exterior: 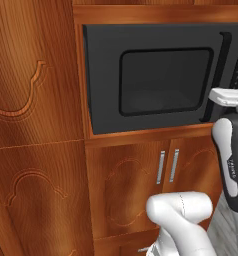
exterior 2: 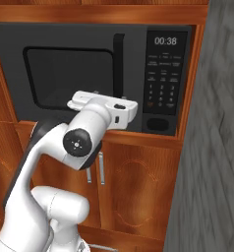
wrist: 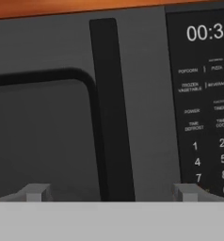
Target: Pick the bell pepper from the counter and place it in the microwave. Then turn on the microwave.
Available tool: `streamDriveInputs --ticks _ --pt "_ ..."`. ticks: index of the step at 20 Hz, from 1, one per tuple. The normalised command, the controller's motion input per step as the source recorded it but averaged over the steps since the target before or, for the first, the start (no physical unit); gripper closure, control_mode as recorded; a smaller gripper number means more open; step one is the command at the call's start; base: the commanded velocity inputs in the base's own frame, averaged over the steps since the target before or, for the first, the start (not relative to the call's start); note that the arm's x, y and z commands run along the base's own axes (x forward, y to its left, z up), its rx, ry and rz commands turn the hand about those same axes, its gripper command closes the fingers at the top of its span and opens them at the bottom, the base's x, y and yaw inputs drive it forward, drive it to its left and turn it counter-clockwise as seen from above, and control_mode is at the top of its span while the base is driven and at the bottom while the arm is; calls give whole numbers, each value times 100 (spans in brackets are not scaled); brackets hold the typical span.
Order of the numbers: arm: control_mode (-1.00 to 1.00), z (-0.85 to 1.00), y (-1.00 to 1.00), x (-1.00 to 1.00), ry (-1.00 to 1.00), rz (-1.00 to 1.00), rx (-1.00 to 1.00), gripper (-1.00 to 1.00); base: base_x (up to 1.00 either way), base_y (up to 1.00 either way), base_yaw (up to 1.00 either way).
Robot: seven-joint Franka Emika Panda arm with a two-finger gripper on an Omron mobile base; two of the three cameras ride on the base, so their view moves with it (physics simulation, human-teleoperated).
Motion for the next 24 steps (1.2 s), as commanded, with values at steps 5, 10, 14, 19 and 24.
streamDriveInputs --ticks 5,10,14,19,24 --pt "-100 0 0 15 -1 0 0 -100 0 0 0" --pt "-100 0 0 17 0 0 0 -100 0 0 0" --pt "-100 0 0 20 -1 0 0 -100 0 0 0" --pt "-100 0 0 20 -2 1 0 -100 0 0 0" --pt "-100 0 -2 20 -3 2 0 -100 0 0 0"
